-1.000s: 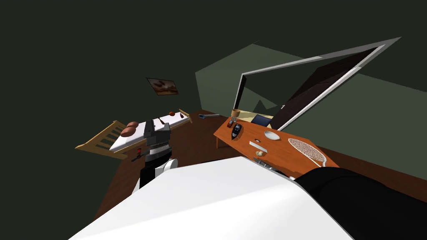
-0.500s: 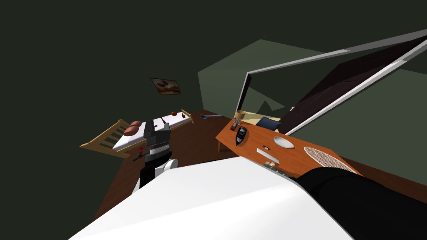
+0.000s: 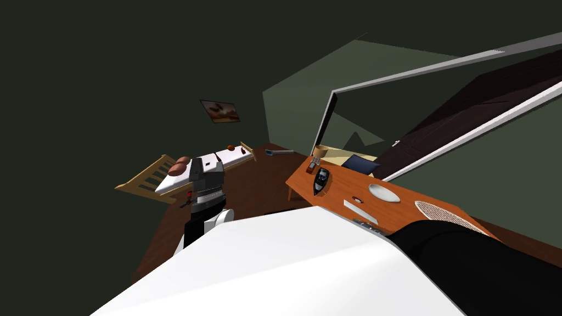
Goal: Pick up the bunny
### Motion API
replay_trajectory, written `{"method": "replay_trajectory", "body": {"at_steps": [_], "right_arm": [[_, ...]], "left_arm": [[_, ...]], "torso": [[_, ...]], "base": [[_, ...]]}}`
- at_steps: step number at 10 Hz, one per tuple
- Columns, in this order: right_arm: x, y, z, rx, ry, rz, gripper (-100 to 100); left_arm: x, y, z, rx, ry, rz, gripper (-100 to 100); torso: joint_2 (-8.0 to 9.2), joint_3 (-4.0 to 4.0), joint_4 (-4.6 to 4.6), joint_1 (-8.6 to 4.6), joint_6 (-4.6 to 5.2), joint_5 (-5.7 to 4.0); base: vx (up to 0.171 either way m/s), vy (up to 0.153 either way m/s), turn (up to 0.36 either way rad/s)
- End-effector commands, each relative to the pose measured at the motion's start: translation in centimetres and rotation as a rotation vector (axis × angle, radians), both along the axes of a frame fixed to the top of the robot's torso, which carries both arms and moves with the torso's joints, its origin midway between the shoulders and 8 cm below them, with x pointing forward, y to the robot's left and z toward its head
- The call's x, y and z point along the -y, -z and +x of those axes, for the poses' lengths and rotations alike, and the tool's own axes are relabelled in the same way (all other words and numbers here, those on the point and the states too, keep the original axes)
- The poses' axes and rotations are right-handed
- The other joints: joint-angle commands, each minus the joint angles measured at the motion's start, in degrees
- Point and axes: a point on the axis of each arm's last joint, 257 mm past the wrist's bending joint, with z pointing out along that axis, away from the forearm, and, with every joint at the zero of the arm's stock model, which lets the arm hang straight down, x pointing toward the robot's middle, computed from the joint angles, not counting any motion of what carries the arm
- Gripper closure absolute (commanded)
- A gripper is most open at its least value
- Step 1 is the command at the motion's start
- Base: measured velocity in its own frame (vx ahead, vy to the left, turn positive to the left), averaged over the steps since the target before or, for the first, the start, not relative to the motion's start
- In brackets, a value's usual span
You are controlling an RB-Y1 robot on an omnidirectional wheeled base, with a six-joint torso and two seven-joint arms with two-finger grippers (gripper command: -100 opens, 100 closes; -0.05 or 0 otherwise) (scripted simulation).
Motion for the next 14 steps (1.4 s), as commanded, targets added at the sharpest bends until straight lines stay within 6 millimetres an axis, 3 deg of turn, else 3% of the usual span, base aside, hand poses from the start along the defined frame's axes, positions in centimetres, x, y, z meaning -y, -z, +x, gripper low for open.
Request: {"method": "replay_trajectory", "body": {"at_steps": [1,6,11,12,13,14], "right_arm": [[0.7,0.6,-0.2,-0.002,0.052,0.008,-100],[3.3,1.8,-0.6,-0.002,0.218,0.013,-100],[5.4,1.8,-1.0,0.001,0.321,-0.001,-100],[5.0,2.0,-1.0,0.0,0.302,0.002,-100],[5.1,2.0,-1.0,0.001,0.306,0.002,100],[5.1,2.0,-1.0,0.0,0.306,0.001,100]], "left_arm": [[0.0,0.0,0.0,0.0,0.0,0.0,0],[0.0,0.0,0.0,0.0,0.0,0.0,0],[0.0,0.0,0.0,0.0,0.0,0.0,0],[0.0,0.0,0.0,0.0,0.0,0.0,0],[0.0,0.0,0.0,0.0,0.0,0.0,0],[0.0,0.0,0.0,0.0,0.0,0.0,0]], "torso": [[0.0,0.0,0.0,0.0,0.0,0.0],[0.76,0.45,0.18,-0.01,0.07,0.0],[0.34,0.22,0.09,-0.1,0.13,-0.02],[0.3,0.19,0.08,-0.16,0.07,-0.03],[0.13,0.1,0.05,-0.22,0.14,-0.04],[-0.03,0.01,0.01,-0.24,0.12,-0.05]], "base": [[-0.169,0.002,0.393],[-0.223,0.016,0.34],[-0.127,0.027,0.191],[-0.055,0.005,0.05],[-0.009,0.001,-0.012],[-0.005,-0.003,-0.002]]}}
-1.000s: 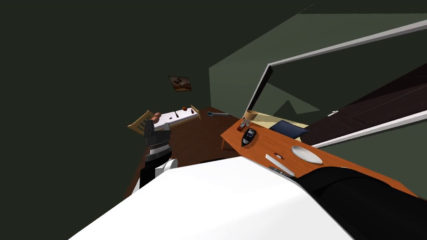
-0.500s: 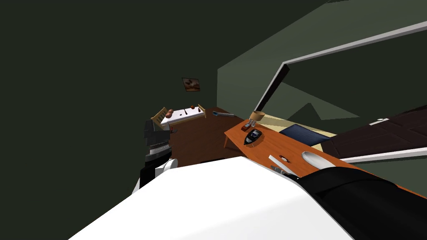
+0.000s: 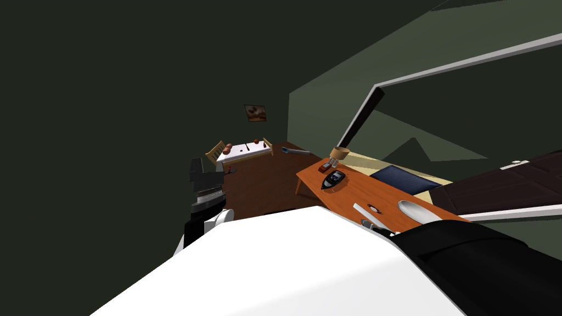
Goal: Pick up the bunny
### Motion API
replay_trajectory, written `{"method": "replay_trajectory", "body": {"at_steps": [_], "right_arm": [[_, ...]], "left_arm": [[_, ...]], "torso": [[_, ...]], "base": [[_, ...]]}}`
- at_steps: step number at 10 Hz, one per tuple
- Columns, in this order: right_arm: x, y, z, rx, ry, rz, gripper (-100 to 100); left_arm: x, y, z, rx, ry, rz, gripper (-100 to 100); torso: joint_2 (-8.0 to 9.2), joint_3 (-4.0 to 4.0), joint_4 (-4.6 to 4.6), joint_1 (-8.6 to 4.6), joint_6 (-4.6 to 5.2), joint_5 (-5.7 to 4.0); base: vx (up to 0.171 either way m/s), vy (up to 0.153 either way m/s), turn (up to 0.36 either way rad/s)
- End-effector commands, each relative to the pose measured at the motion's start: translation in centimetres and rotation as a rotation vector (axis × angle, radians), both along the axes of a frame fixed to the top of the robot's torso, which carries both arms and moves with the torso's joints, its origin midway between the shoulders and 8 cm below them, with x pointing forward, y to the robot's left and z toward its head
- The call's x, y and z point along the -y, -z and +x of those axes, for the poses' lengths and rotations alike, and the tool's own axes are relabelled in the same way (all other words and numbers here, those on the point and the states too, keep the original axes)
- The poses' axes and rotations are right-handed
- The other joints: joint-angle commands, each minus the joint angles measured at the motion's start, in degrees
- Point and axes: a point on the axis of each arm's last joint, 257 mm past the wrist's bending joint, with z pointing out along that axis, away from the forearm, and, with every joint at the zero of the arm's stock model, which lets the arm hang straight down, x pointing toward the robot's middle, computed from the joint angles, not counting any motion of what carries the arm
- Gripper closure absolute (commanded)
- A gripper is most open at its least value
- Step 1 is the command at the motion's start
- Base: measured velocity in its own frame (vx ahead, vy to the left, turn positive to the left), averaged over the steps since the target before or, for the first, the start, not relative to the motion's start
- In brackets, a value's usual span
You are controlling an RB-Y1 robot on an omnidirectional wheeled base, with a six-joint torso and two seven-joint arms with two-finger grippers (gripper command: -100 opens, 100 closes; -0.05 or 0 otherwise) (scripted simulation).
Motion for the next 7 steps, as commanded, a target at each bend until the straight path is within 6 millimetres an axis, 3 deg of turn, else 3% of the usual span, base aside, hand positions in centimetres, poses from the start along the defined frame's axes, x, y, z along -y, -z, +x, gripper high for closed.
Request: {"method": "replay_trajectory", "body": {"at_steps": [1,3,4,5,7], "right_arm": [[0.0,0.0,0.0,0.0,0.0,0.0,100],[0.0,0.0,0.0,0.001,0.0,0.0,100],[0.0,0.0,0.0,0.0,-0.001,0.0,0],[-0.5,0.0,0.1,-0.001,-0.02,0.005,100],[-1.1,-0.1,0.1,-0.002,-0.053,0.009,100]], "left_arm": [[0.0,0.0,0.0,0.0,0.0,0.0,0],[0.0,0.0,0.0,0.0,0.0,0.0,0],[0.0,0.0,0.0,0.0,0.0,0.0,0],[0.0,0.0,0.0,0.0,0.0,0.0,0],[0.0,0.0,0.0,0.0,0.0,0.0,0]], "torso": [[0.0,0.0,0.0,0.0,0.0,0.0],[-0.04,-0.02,-0.01,-0.04,0.02,0.0],[-0.04,-0.03,-0.02,-0.04,0.02,0.0],[-0.04,-0.03,-0.02,-0.04,0.02,0.0],[-0.41,-0.25,-0.13,-0.2,0.21,-0.03]], "base": [[0.0,0.0,0.0],[0.0,0.0,0.0],[0.0,0.0,0.0],[0.067,-0.016,-0.142],[0.145,-0.049,-0.273]]}}
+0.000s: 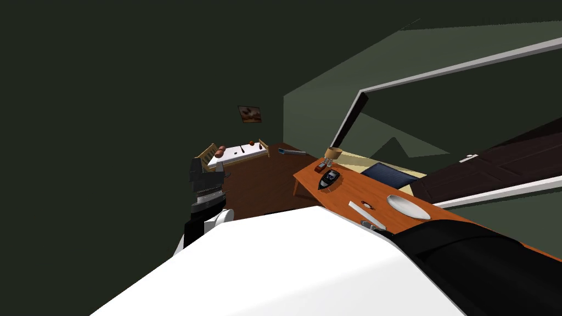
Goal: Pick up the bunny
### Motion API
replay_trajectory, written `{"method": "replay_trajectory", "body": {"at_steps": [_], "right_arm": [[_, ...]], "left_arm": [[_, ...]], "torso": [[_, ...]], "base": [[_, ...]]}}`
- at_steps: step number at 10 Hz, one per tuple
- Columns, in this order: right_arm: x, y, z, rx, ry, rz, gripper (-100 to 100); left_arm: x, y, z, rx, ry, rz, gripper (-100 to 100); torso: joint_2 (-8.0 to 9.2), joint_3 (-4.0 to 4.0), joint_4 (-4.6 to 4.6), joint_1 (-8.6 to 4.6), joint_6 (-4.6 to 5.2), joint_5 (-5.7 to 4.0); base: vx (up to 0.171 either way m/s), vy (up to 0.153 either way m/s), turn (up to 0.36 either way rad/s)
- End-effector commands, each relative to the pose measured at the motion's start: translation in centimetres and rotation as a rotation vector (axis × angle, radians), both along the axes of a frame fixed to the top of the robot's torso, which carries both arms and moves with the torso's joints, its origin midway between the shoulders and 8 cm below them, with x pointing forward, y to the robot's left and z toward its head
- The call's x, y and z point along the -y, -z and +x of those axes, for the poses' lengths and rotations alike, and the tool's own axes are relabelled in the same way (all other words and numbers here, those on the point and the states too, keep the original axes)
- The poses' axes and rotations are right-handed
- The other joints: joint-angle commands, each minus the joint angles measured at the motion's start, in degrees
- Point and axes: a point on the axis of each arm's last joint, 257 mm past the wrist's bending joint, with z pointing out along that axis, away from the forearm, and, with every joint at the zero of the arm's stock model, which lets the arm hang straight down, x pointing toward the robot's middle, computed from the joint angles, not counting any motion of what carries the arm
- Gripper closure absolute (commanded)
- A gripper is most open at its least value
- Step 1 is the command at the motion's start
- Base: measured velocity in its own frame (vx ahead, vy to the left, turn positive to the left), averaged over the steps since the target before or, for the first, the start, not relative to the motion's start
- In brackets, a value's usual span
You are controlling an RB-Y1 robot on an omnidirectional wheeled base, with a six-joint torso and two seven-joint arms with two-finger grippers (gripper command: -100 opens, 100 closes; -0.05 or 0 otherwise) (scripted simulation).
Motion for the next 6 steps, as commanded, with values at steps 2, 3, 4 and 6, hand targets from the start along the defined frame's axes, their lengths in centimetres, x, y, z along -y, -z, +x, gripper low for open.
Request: {"method": "replay_trajectory", "body": {"at_steps": [2,3,4,6], "right_arm": [[-1.3,-0.3,0.2,0.0,-0.071,0.005,100],[-1.7,-0.5,0.1,-0.003,-0.102,0.004,100],[-2.0,-0.5,0.6,0.004,-0.108,0.008,100],[-3.1,-1.0,0.8,0.006,-0.176,0.006,100]], "left_arm": [[0.0,0.0,0.0,0.0,0.0,0.0,0],[0.0,0.0,0.0,0.0,0.0,0.0,0],[0.0,0.0,0.0,0.0,0.0,0.0,0],[0.0,0.0,0.0,0.0,0.0,0.0,0]], "torso": [[-0.07,-0.04,-0.01,0.06,0.01,0.0],[-0.1,-0.07,-0.05,0.1,0.12,0.01],[-0.16,-0.1,-0.06,0.12,0.1,0.02],[-0.06,-0.03,0.0,0.06,-0.04,0.03]], "base": [[0.163,-0.024,-0.268],[0.198,-0.012,-0.377],[0.142,-0.003,-0.104],[0.152,-0.035,-0.253]]}}
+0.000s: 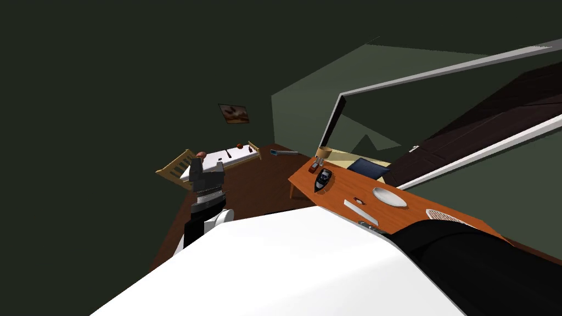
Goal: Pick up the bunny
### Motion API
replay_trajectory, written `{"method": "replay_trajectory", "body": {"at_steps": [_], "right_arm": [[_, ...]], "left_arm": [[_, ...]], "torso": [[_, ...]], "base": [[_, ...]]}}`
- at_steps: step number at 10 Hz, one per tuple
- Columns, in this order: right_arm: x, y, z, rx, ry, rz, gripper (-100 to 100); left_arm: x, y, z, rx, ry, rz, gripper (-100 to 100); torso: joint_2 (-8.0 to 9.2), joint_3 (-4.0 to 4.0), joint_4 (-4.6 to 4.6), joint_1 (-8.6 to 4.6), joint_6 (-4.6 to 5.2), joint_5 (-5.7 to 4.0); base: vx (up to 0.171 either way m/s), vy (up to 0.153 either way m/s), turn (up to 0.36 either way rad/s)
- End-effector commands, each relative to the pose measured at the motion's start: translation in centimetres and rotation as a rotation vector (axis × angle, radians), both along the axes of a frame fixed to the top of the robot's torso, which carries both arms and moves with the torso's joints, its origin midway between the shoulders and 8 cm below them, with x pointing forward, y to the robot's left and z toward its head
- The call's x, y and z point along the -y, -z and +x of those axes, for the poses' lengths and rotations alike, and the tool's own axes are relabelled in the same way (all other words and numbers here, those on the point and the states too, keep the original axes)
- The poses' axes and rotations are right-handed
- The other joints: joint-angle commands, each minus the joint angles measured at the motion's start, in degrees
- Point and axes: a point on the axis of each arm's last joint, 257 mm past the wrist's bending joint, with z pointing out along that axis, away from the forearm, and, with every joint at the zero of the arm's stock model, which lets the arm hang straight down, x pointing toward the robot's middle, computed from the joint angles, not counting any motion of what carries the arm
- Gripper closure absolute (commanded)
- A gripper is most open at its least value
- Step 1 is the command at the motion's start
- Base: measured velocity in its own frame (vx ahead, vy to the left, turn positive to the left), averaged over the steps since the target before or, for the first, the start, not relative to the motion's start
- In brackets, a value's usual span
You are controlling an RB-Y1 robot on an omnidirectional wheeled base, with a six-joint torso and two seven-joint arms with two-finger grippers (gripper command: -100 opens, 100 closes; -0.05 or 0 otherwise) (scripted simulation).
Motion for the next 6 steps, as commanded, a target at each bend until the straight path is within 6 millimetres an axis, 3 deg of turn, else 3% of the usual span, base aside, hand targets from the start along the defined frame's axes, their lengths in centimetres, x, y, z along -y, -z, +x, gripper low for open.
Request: {"method": "replay_trajectory", "body": {"at_steps": [1,3,5,6], "right_arm": [[-0.69,-0.53,0.02,-0.002,-0.056,-0.007,100],[-1.24,-0.91,0.24,0.001,-0.091,-0.01,100],[-1.49,-1.02,0.16,0.002,-0.104,-0.012,100],[-1.56,-1.05,0.19,0.002,-0.109,-0.013,0]], "left_arm": [[0.0,0.0,0.0,0.0,0.0,0.0,0],[0.0,0.0,0.0,0.0,0.0,0.0,0],[0.01,-0.01,0.0,0.0,0.0,0.0,0],[0.01,-0.01,0.01,0.0,0.0,0.0,0]], "torso": [[0.0,0.0,0.0,0.0,0.0,0.0],[-0.2,-0.11,-0.03,0.21,-0.04,0.05],[0.09,0.04,0.02,0.13,-0.13,0.08],[0.27,0.14,0.06,0.11,-0.18,0.06]], "base": [[0.203,-0.014,-0.374],[0.183,0.019,-0.231],[0.077,-0.005,-0.086],[0.009,0.001,0.009]]}}
